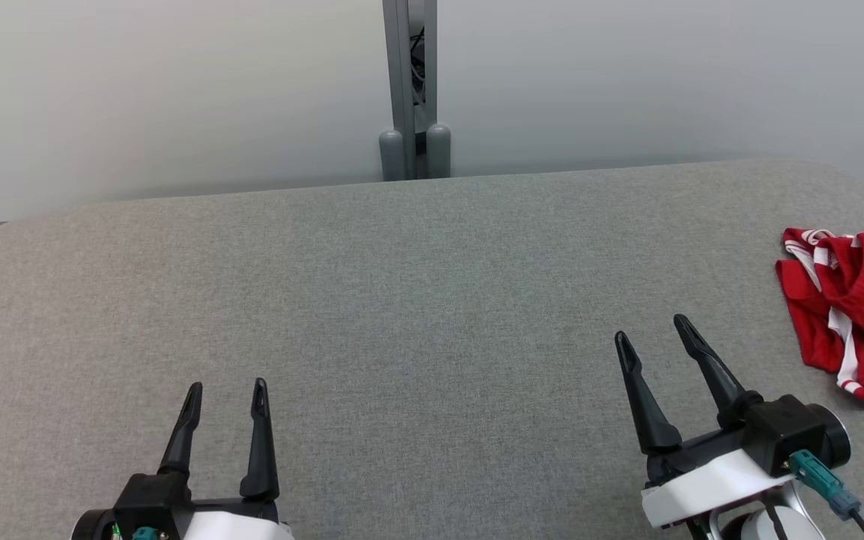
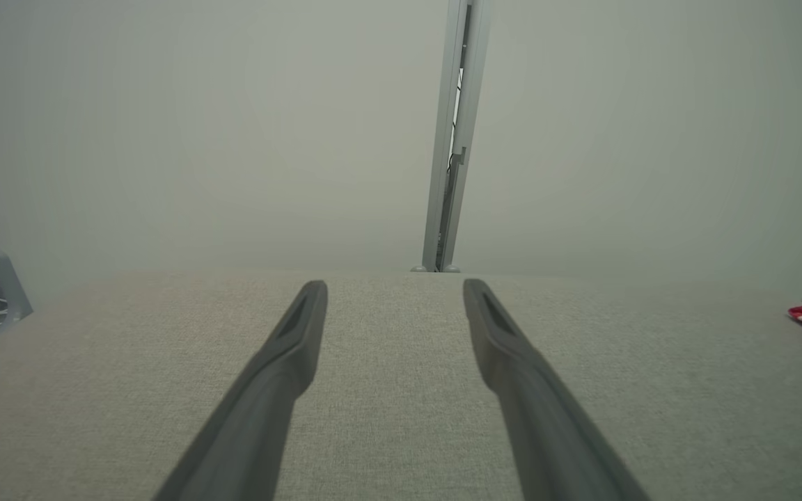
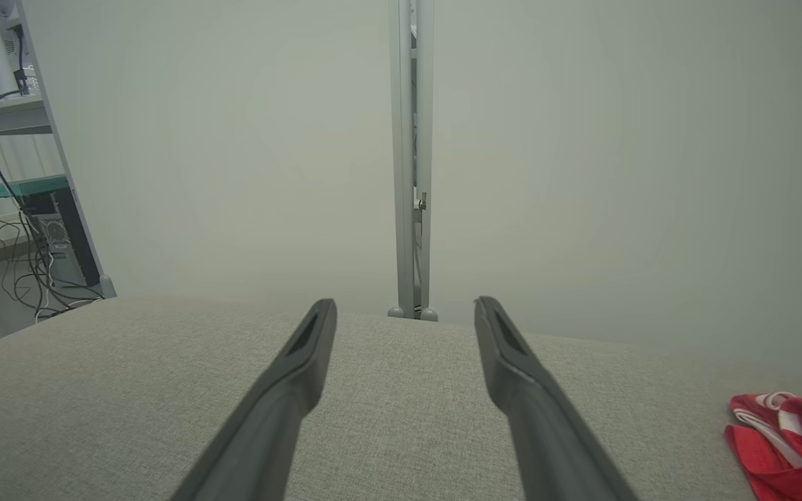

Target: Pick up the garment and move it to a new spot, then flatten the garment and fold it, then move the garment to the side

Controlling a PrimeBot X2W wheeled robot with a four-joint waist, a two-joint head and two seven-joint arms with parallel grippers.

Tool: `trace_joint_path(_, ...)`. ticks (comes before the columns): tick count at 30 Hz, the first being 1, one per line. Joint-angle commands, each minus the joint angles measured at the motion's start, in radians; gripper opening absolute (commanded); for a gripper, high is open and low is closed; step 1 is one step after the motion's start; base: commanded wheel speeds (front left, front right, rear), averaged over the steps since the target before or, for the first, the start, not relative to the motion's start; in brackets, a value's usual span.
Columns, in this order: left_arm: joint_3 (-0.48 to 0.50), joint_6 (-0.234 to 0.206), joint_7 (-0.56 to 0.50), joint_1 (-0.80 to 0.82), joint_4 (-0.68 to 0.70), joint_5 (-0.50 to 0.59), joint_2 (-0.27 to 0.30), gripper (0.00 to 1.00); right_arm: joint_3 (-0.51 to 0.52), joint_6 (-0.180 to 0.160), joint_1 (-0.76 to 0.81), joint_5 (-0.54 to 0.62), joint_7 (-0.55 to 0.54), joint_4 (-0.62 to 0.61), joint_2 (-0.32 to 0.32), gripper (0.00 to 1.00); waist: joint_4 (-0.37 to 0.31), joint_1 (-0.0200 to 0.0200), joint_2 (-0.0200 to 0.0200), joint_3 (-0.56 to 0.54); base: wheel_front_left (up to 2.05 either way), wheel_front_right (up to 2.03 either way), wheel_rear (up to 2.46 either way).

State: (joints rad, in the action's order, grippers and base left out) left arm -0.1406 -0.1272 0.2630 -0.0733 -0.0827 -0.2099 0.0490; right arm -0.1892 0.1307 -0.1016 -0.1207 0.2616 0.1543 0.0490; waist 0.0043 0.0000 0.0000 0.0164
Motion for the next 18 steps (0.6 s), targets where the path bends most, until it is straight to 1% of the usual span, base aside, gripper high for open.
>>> trace_joint_path(1, 0.007, -0.002, 0.000, 0.006, -0.002, 0.007, 0.004, 1.00, 0.005, 0.000, 0.002, -0.002, 0.004, 0.003, 0.003, 1.00, -0.001, 0.0000, 0.0000, -0.001, 0.00, 0.00, 0.00)
trace_joint_path(5, 0.011, 0.001, 0.000, -0.001, -0.005, 0.007, 0.004, 1.00, 0.004, 0.000, 0.003, -0.001, 0.004, 0.005, 0.003, 1.00, -0.003, 0.0000, 0.0000, -0.003, 0.00, 0.00, 0.00)
trace_joint_path(10, 0.020, -0.006, 0.000, -0.006, -0.016, -0.006, 0.004, 1.00, -0.002, 0.000, 0.006, 0.001, 0.004, 0.007, 0.004, 1.00, 0.000, 0.0000, 0.0000, -0.006, 0.00, 0.00, 0.00)
trace_joint_path(18, 0.028, 0.009, 0.000, -0.011, -0.020, -0.022, 0.004, 1.00, -0.007, 0.000, 0.004, 0.004, 0.004, 0.013, 0.003, 1.00, 0.002, 0.0000, 0.0000, -0.010, 0.00, 0.00, 0.00)
